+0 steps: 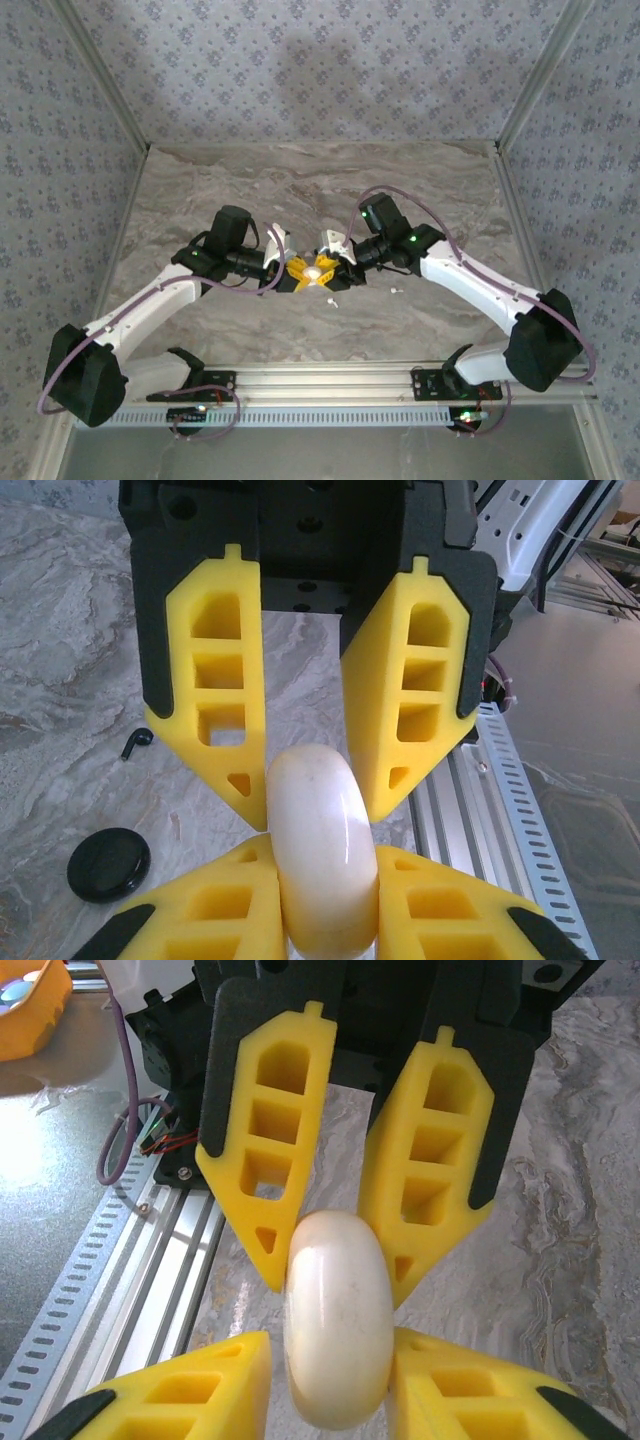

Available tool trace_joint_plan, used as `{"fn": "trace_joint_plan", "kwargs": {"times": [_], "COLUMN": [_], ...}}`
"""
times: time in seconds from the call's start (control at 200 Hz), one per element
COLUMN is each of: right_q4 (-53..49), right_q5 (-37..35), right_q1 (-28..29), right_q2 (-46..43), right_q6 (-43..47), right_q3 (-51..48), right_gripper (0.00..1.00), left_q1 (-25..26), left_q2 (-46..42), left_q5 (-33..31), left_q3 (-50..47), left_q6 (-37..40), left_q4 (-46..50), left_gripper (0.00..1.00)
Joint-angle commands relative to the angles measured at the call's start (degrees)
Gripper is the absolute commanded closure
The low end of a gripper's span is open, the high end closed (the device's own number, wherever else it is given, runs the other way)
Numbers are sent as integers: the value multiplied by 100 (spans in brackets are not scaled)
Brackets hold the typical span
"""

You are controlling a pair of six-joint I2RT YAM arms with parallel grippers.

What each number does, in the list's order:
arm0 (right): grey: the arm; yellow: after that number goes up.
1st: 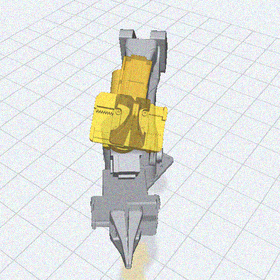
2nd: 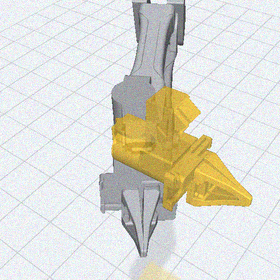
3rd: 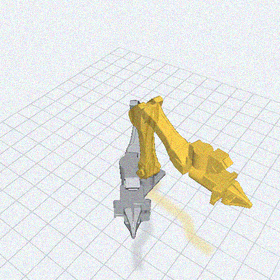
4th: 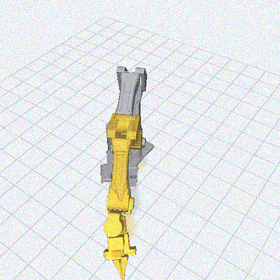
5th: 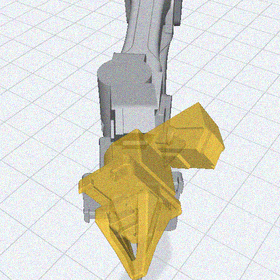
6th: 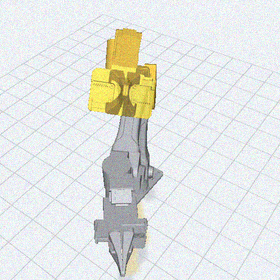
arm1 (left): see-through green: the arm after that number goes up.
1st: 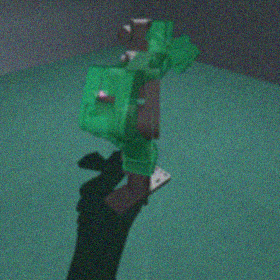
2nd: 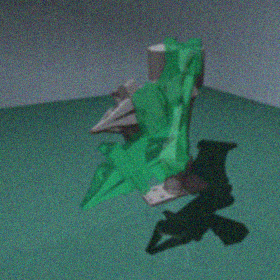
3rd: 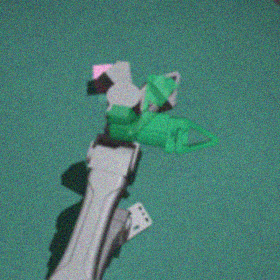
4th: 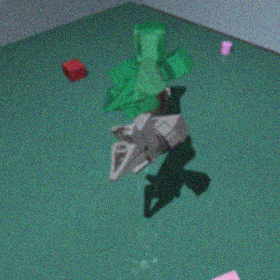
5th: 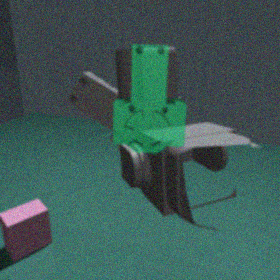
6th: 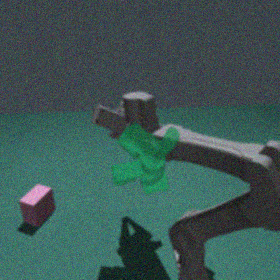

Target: Insert the wireless bluetooth earbuds into the charging case

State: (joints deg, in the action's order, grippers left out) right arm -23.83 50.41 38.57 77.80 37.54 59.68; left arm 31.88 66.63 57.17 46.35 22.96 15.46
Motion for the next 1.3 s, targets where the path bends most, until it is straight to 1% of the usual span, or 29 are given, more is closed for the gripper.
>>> {"fn": "trace_joint_plan", "kwargs": {"times": [0.0, 0.1, 0.19, 0.215, 0.285, 0.38, 0.45, 0.465, 0.485, 0.605, 0.75, 0.884, 1.049, 1.294], "right_q4": [-87, -69, -36, -16, 43, 148, 235, 267, 313, 509, 453, 419, 440, 665], "right_q5": [178, 206, 174, 163, 120, 92, 108, 113, 117, 222, 161, 371, 476, 540], "right_q1": [39, 24, 1, -19, -84, -324, -594, -652, -733, -1127, -1245, -1198, -1037, -776], "right_q2": [68, 60, 30, 14, -38, -148, -216, -229, -242, -292, -251, -161, -30, 238], "right_q6": [-54, -48, -37, -36, -51, -80, -96, -104, -121, -159, 80, 204, 261, 107], "right_q3": [237, 246, 230, 220, 178, 68, -29, -53, -73, -132, -17, 70, 145, 245], "right_gripper": [67, 72, 80, 81, 82, 83, 83, 83, 83, 83, 83, 83, 83, 83], "left_q1": [31, 30, 35, 29, 11, -154, -335, -366, -404, -515, -519, -517, -500, -413], "left_q2": [-107, -91, -74, -71, -33, 45, 140, 168, 201, 412, 499, 524, 593, 587], "left_q5": [55, 24, -56, -86, -118, -35, 133, 168, 193, 280, 267, 242, 337, 349], "left_q3": [199, 195, 165, 157, 106, -6, -77, -82, -93, -26, 23, 96, 213, 262], "left_q6": [134, 138, 115, 97, -5, -349, -630, -673, -721, -742, -623, -532, -393, -242], "left_q4": [27, 11, -56, -88, -271, -740, -1146, -1225, -1300, -1454, -1494, -1485, -1344, -1185], "left_gripper": [100, 100, 100, 98, 86, 63, 34, 31, 29, 30, 31, 34, 39, 40]}}
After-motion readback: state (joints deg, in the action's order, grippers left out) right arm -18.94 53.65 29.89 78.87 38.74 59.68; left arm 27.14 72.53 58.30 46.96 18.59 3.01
